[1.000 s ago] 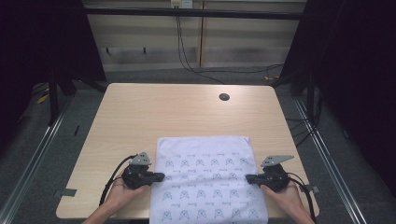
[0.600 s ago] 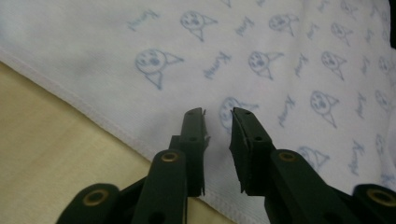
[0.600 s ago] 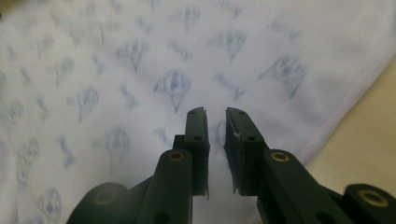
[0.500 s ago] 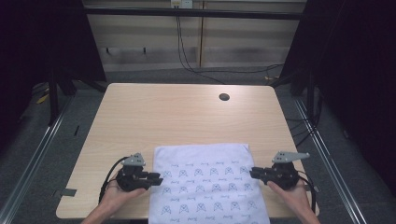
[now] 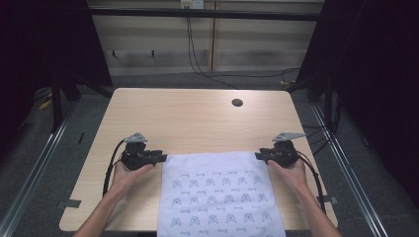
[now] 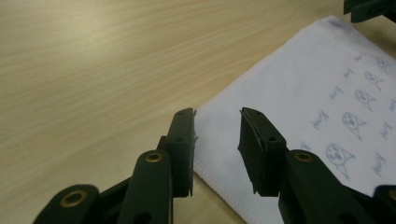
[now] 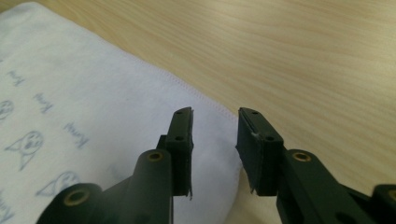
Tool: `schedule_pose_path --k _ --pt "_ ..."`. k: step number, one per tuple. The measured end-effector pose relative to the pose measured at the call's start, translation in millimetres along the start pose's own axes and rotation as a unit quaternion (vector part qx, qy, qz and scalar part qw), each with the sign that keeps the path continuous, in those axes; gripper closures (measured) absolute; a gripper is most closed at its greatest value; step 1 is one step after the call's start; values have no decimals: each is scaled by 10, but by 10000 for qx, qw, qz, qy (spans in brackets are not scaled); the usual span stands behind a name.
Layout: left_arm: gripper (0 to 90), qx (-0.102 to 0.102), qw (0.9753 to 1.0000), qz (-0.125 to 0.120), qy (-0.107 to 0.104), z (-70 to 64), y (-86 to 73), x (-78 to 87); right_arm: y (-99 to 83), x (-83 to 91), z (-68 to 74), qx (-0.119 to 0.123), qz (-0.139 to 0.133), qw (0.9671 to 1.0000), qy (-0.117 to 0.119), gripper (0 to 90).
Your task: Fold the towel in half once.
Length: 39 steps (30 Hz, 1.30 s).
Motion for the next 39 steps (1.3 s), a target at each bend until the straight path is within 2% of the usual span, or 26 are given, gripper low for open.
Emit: schedule_pose_path --k 2,5,6,8,10,12,14,16,18,19,23,27,29,30,31,34,36,37,39 --pt "638 10 10000 42 52 31 -29 -4 -26 -63 -46 -102 -15 9999 -53 589" --pt "622 46 9999 21 93 75 -54 19 -75 -92 -76 -33 118 9999 -96 563" --pt "613 82 9998 -7 170 119 -66 36 -106 -93 -85 -8 157 9998 -151 527" --pt "597 138 9996 -43 231 148 -77 42 -122 -105 -64 62 174 9998 -114 495" --pt "578 92 9996 32 252 147 -98 32 -139 -123 -15 139 207 9997 4 478" --pt "563 81 9997 68 219 122 -110 16 -157 -125 35 260 257 9993 -64 483" --pt "554 31 9998 72 205 97 -113 -2 -169 -114 68 450 283 9985 -142 538" --pt "544 -1 9998 109 194 88 -124 -26 -178 -77 101 383 358 9986 -46 722" --pt "531 -56 9996 189 209 84 -141 -52 -198 -53 100 273 300 9992 38 816" --pt "525 -75 9996 199 190 77 -148 -62 -207 -42 99 168 283 9994 111 831" --pt "490 -113 9997 165 137 57 -132 -92 -245 30 77 -124 316 9993 176 847" --pt "492 -312 9992 237 91 21 -127 -215 -276 92 83 -184 344 9990 232 849" --pt "492 -325 9991 255 97 15 -129 -240 -265 116 96 -165 318 9990 252 849" --pt "489 -379 9986 368 26 -14 -128 -285 -252 127 102 -178 273 9991 267 849" --pt "482 -461 9981 400 76 -25 -130 -305 -242 140 108 -184 241 9991 280 849" --pt "469 -511 9972 541 -24 -65 -146 -372 -233 161 116 -201 216 9992 286 849" --pt "467 -538 9972 519 -18 -71 -143 -382 -235 163 117 -229 210 9991 294 848" --pt "483 -511 9970 569 -132 -100 -147 -380 -235 165 117 -224 207 9991 301 848" --pt "568 -559 9967 562 -175 -113 -152 -381 -231 174 122 -247 198 9989 334 848"
Point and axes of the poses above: each handheld gripper's, and its own axes: x roughly backward along the jaws, y roughly out of its top, z roughly to its left, the point moved 6 cm from there along -x, roughly forward along the jaws, and after that the axes turned 9 degrees about -z, right-handed, at the moved point
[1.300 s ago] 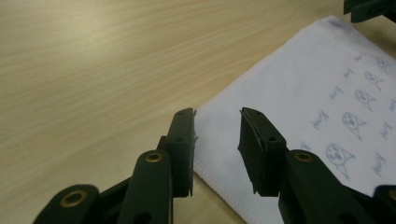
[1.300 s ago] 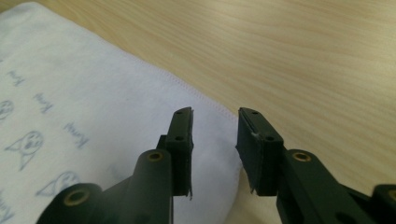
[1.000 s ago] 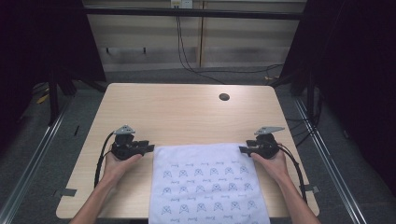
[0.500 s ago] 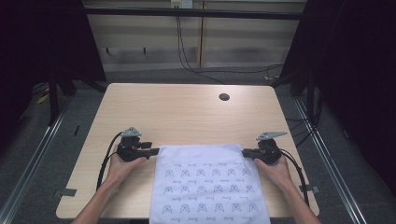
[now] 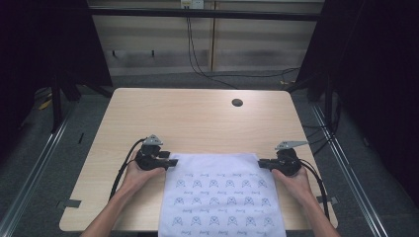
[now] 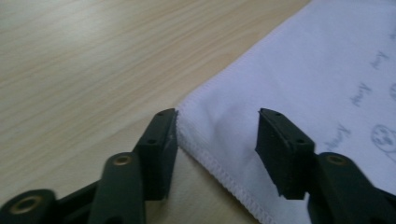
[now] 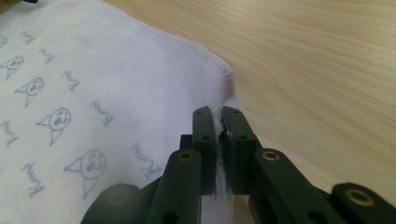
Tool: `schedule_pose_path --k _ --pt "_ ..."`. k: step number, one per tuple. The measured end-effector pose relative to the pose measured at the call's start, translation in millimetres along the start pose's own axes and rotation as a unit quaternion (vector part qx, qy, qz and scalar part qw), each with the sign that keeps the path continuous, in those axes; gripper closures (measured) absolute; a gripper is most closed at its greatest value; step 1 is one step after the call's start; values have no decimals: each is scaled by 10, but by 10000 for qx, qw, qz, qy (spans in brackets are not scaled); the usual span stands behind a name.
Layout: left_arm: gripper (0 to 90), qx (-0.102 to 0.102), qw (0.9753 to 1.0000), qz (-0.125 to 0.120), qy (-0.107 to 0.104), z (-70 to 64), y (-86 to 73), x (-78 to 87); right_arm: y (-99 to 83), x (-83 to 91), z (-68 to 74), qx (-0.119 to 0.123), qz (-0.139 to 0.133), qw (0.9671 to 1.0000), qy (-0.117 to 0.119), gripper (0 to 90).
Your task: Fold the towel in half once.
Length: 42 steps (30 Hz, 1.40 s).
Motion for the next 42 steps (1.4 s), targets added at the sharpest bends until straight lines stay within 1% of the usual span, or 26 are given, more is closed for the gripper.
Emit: schedule_pose_path --k 1,3,4,6,9,12,13,14,15,17,18,19,22,23,24,25,26,27,29,31,32,33,35,38,40,42 --pt "628 -4 10000 -5 -92 -25 -9 -8 4 3 1 -18 -11 10000 21 848" --pt "780 -99 9999 -97 103 -48 -19 -25 17 7 3 -35 -52 10000 50 848" --pt "820 -46 9999 -113 -17 -66 -23 -32 28 11 9 -45 -101 9999 67 848" --pt "850 18 9998 -140 -135 -67 -6 9 61 37 34 -49 -221 9996 168 849" --pt "859 295 9979 -483 -303 -36 73 131 131 87 50 -161 -414 9986 283 850" --pt "859 365 9946 -781 -578 -63 192 272 255 163 57 -273 -684 9964 412 850" --pt "859 371 9934 -891 -612 -80 237 316 309 197 61 -255 -798 9955 437 851" --pt "860 371 9934 -891 -612 -80 237 316 309 197 61 -255 -798 9955 437 851" --pt "860 318 9921 -1053 -601 -97 315 384 431 272 90 -256 -960 9940 465 851" --pt "859 308 9912 -1141 -598 -102 386 433 552 340 108 -217 -1151 9918 510 852" --pt "859 285 9910 -1174 -582 -101 426 455 604 367 106 -198 -1199 9914 490 852" --pt "860 301 9896 -1281 -577 -97 474 473 653 388 105 -183 -1239 9910 471 852" --pt "860 242 9888 -1395 -472 -55 622 512 793 431 78 -185 -1384 9891 463 853" --pt "860 287 9872 -1504 -448 -30 677 527 841 441 61 -169 -1400 9890 436 853" --pt "860 287 9872 -1504 -448 -30 677 527 841 441 61 -169 -1400 9890 436 853" --pt "861 318 9855 -1631 -338 41 759 534 949 457 16 -153 -1452 9885 393 853" --pt "861 318 9855 -1631 -338 41 759 534 949 457 16 -153 -1452 9885 393 853" --pt "861 392 9850 -1652 -307 112 804 512 1046 470 -37 -153 -1524 9875 367 853" --pt "861 434 9846 -1665 -298 156 850 498 1100 464 -108 -266 -1542 9872 314 853" --pt "861 346 9861 -1606 -234 173 922 486 1137 439 -156 -273 -1490 9881 280 854" --pt "862 346 9861 -1606 -234 173 922 486 1137 439 -156 -273 -1490 9881 280 854" --pt "862 229 9872 -1568 -172 176 1035 494 1196 418 -179 -223 -1429 9892 230 854" --pt "862 144 9866 -1621 -106 181 1183 532 1294 420 -190 -119 -1431 9895 167 854" --pt "862 25 9842 -1773 -20 207 1433 612 1468 465 -226 -65 -1571 9875 107 854" --pt "862 -14 9822 -1881 19 220 1575 648 1565 497 -285 -127 -1691 9855 47 854" --pt "862 -76 9811 -1931 32 216 1691 665 1657 522 -344 -114 -1731 9848 -33 854"
Point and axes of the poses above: each handheld gripper's, and its own axes: x roughly backward along the jaws, y roughly out of its top, z roughly to its left, the point moved 6 cm from there along -x, roughly forward along the jaws, and after that the axes turned 9 degrees about -z, right-handed, at the moved point
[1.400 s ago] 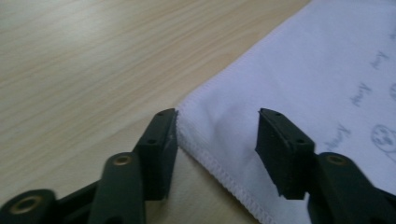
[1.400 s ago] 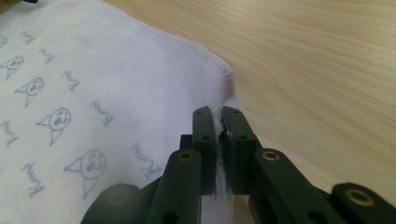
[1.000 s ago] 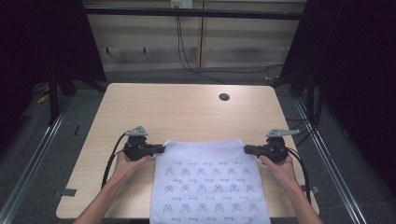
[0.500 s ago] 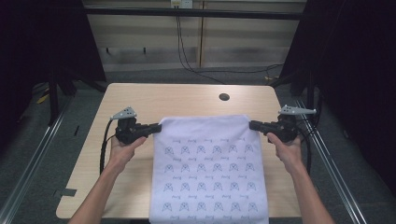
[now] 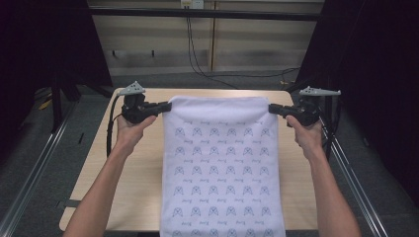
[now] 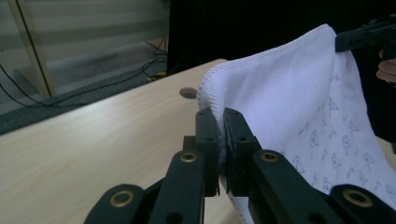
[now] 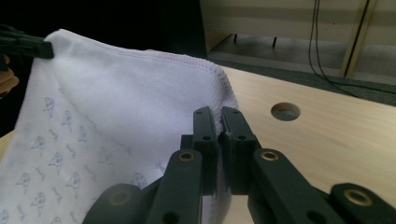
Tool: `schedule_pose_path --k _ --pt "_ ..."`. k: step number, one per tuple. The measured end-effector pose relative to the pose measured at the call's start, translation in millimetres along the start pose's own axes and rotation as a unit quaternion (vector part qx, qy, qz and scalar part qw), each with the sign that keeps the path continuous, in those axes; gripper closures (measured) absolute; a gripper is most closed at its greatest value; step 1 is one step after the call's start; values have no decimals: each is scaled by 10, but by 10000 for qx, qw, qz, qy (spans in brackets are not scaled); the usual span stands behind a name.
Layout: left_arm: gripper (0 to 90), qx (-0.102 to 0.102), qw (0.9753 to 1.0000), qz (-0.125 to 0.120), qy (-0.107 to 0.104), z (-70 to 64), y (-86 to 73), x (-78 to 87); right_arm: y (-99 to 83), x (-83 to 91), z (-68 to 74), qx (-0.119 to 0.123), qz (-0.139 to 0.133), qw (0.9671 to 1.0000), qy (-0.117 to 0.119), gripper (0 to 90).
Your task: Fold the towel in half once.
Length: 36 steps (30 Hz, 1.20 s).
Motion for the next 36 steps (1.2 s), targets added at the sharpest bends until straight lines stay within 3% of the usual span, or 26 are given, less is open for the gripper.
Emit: schedule_pose_path --k 3,8,12,14,18,21,24,25,27,28,31,33,36 --pt "862 -129 9999 -39 29 -1 170 -42 186 -4 -37 67 -122 9998 -109 855" --pt "862 -121 9991 -401 -20 -46 511 1 505 45 -26 338 -231 9990 -206 855" --pt "863 -284 9990 -344 -101 -168 519 72 637 138 47 368 -445 9982 -149 855" --pt "862 -153 9990 -280 -316 -242 398 119 564 179 95 412 -397 9983 -99 855" --pt "861 -164 9982 -67 -568 -457 78 239 254 302 193 442 -231 9987 75 855" --pt "861 -170 9982 73 -566 -565 -131 356 27 441 270 429 -123 9988 190 855" --pt "862 -12 9986 54 -533 -672 -293 530 -162 655 415 390 -200 9980 461 855" --pt "862 13 9980 137 -609 -727 -366 585 -243 718 464 382 -165 9976 552 855" --pt "862 -125 9970 396 -649 -860 -545 683 -413 844 583 457 8 9971 609 855" --pt "862 -142 9963 459 -718 -923 -621 741 -501 902 652 502 133 9965 661 855" --pt "862 57 9946 541 -884 -1087 -852 891 -750 1085 840 538 386 9948 768 855" --pt "862 185 9935 714 -870 -1159 -1066 963 -972 1166 910 598 776 9921 789 855" --pt "862 572 9860 1174 -1041 -1254 -1448 999 -1367 1223 943 370 1266 9880 801 855"
Point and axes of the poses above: each handheld gripper's, and its own axes: x roughly backward along the jaws, y roughly out of its top, z roughly to its left, the point moved 6 cm from there along -x, roughly forward along the jaws, and after that the axes turned 9 degrees about -z, right-handed, at the moved point
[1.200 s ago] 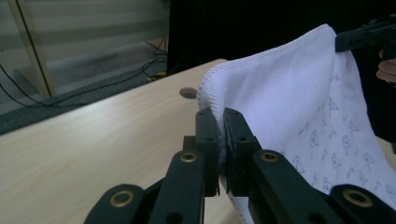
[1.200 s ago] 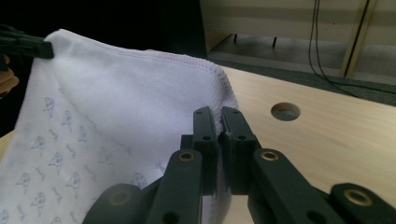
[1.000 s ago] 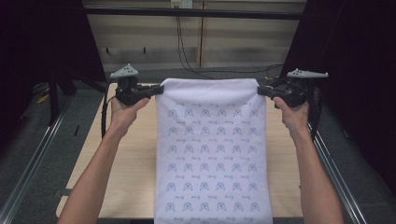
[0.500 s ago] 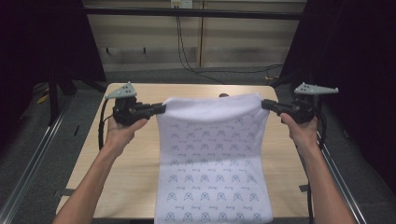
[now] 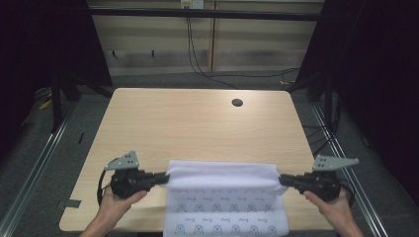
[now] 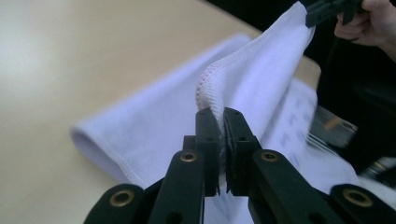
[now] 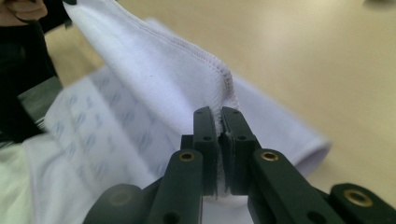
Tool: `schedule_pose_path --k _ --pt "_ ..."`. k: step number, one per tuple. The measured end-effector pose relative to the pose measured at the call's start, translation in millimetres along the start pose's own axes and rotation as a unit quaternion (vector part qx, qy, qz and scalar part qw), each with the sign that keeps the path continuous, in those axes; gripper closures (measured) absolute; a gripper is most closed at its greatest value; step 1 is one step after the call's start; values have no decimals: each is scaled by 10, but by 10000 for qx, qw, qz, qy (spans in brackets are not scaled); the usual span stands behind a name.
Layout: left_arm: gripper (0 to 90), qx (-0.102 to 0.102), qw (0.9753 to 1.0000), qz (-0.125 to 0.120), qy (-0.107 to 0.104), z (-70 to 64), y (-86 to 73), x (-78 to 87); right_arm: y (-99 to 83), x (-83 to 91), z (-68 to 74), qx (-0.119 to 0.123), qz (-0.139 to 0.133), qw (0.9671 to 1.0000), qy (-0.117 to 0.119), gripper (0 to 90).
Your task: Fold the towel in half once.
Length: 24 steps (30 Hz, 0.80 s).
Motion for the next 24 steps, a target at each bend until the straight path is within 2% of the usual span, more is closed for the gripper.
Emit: schedule_pose_path --k 1,2,3,4,6,7,10,13,14,17,19,21,22,23,24 --pt "862 68 9998 203 2 2 -118 -39 -118 -25 13 -59 110 9999 -2 855" --pt "862 68 9998 203 2 2 -118 -39 -118 -25 13 -59 110 9999 -2 855" --pt "861 202 9980 585 -110 18 -334 -121 -313 -85 21 -282 265 9992 49 855" --pt "856 265 9967 760 -119 36 -412 -157 -394 -115 23 -354 384 9986 69 855" --pt "855 253 9949 964 -176 39 -482 -204 -539 -185 27 -530 657 9964 97 855" --pt "856 223 9946 1006 -99 51 -502 -231 -596 -224 25 -519 791 9955 80 855" --pt "856 160 9921 1241 -48 82 -587 -319 -669 -299 2 -595 1024 9929 77 855" --pt "857 96 9919 1266 -72 108 -584 -356 -706 -374 -45 -620 1140 9915 120 856" --pt "858 -64 9922 1246 -21 145 -565 -382 -702 -389 -53 -599 1157 9914 110 856" --pt "863 -58 9928 1183 164 255 -518 -415 -673 -444 -65 -514 1188 9916 -12 857" --pt "864 -141 9928 1139 357 377 -460 -440 -640 -496 -88 -486 1201 9916 -61 857" --pt "864 -156 9930 1087 438 515 -400 -470 -594 -574 -126 -469 1177 9919 -86 857" --pt "864 -156 9930 1087 438 515 -400 -470 -568 -616 -146 -444 1179 9920 -85 856" --pt "864 -130 9931 1076 437 583 -371 -485 -568 -616 -146 -444 1179 9920 -85 856" --pt "865 -102 9931 1019 569 718 -312 -510 -521 -703 -201 -544 1130 9921 -58 857"
Point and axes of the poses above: each handheld gripper's, and its own axes: x roughly backward along the jaws, y roughly out of its top, z roughly to its left, the point moved 6 cm from there along -x, roughly forward along the jaws, and after that the axes turned 9 degrees about -z, right-handed, at the moved point
